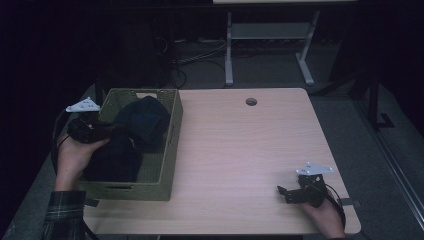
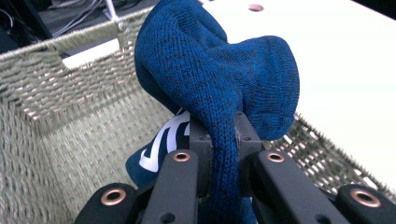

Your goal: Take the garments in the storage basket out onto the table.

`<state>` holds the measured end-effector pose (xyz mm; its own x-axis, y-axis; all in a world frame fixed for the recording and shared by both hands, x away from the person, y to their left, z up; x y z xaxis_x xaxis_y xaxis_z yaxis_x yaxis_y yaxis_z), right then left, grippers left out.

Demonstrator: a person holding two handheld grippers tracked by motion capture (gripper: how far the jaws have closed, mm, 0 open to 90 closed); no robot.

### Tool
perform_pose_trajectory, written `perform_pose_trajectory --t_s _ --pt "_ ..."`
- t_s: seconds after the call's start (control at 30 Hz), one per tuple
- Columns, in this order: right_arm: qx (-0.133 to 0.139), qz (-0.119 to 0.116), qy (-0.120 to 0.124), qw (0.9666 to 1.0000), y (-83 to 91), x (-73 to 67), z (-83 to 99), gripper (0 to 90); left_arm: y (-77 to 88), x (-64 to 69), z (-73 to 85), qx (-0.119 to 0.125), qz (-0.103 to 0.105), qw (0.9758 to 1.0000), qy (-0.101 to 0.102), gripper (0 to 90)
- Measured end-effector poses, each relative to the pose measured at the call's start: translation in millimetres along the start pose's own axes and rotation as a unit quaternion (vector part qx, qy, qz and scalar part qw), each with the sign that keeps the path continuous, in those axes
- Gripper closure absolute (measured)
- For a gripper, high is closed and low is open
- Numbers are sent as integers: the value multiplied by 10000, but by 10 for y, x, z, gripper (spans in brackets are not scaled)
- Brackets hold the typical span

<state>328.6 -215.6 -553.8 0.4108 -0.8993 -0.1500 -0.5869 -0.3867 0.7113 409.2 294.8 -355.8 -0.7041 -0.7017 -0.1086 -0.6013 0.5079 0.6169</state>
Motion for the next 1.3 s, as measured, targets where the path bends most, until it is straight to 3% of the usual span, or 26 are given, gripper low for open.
perform_pose_trajectory --t_s 0.53,0.93,1.3 --pt "-5 -7 -3 10000 3 -2 1 23 240 90 -443 788 49 9969 -43 823" --pt "3 -8 -6 10000 1 -3 -1 23 358 184 -767 1085 69 9939 -209 823" --pt "3 -7 -7 10000 1 -3 -1 23 398 354 -1072 1429 231 9890 -304 823"
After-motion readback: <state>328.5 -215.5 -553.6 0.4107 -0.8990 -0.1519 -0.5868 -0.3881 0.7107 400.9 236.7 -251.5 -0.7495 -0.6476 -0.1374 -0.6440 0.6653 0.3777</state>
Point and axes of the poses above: each handheld gripper's, and its own axes: y roughly backward along the jaws, z roughly out of its underside, x roughly to its right, the point moved 10 cm from there along -y, roughly forward along the jaws, and after that the axes turned 10 degrees about -y, right-handed, at the moved point
